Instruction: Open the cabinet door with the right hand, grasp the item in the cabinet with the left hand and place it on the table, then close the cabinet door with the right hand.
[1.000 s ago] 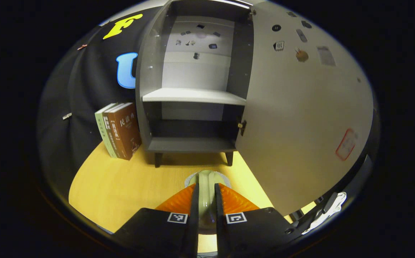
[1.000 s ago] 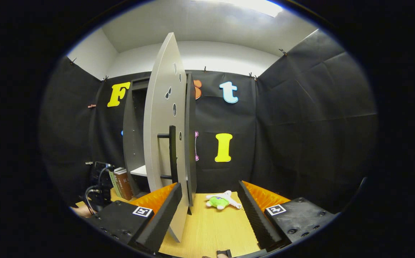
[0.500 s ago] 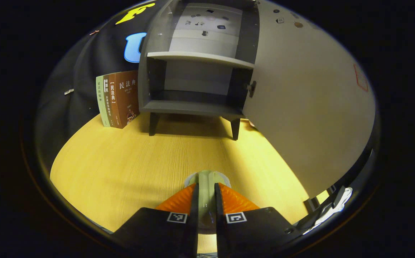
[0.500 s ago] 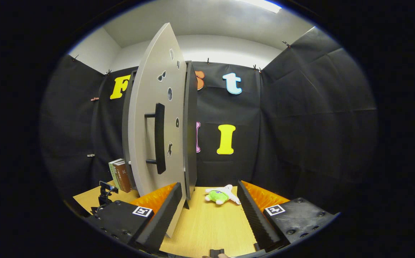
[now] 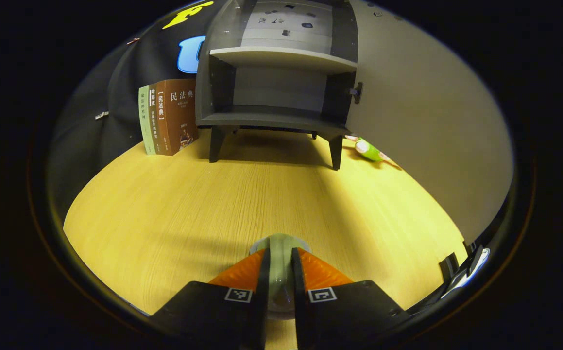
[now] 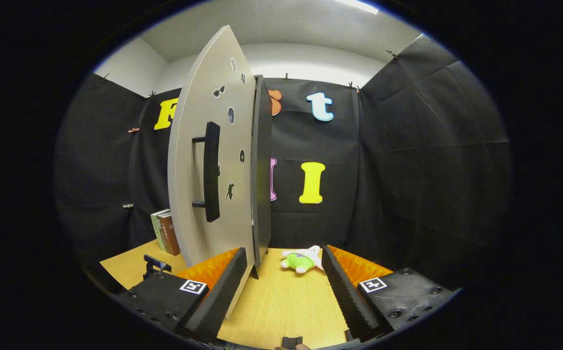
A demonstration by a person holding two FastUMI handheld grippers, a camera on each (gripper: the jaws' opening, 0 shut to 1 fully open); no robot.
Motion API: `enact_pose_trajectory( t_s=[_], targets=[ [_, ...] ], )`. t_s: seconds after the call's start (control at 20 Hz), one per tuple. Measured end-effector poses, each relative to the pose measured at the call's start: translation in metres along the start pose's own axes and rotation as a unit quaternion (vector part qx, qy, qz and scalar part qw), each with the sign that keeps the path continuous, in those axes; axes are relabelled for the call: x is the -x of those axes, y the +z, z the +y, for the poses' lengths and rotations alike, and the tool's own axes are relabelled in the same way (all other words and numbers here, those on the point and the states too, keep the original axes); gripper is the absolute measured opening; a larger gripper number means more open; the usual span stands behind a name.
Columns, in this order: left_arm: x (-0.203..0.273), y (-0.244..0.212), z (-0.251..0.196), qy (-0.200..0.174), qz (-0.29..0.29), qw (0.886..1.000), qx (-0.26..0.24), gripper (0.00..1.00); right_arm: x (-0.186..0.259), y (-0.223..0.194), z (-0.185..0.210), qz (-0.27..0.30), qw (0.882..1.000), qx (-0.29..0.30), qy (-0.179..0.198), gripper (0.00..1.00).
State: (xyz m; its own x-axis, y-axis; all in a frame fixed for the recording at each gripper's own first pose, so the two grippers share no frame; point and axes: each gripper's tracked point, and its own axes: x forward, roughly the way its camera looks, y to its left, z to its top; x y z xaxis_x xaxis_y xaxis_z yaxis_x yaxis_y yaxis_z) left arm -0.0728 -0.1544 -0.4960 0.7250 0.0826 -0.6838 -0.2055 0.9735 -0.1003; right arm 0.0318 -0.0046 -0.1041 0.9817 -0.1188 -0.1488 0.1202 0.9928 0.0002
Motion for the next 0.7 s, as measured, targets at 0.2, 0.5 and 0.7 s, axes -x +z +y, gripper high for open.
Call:
enact_pose_trajectory(
  t_s=[0.2, 0.5, 0.7],
  targets=[
    [-0.002, -0.001, -0.004, -0.008, 0.001, 1.0, -0.008, 0.38, 0.002, -0.002, 0.003, 0.005, 1.0, 0.001, 0.004, 0.98],
    [0.025, 0.029, 0.001, 0.001, -0.038, 0.999, -0.022, 0.9, 0.004, 0.01, 0.019, -0.001, 1.0, -0.005, 0.022, 0.98],
    [0.084, 0.076, 0.006, -0.003, -0.091, 0.994, -0.063, 0.97, 0.013, 0.025, 0.041, -0.012, 0.999, -0.027, 0.037, 0.96]
  ],
)
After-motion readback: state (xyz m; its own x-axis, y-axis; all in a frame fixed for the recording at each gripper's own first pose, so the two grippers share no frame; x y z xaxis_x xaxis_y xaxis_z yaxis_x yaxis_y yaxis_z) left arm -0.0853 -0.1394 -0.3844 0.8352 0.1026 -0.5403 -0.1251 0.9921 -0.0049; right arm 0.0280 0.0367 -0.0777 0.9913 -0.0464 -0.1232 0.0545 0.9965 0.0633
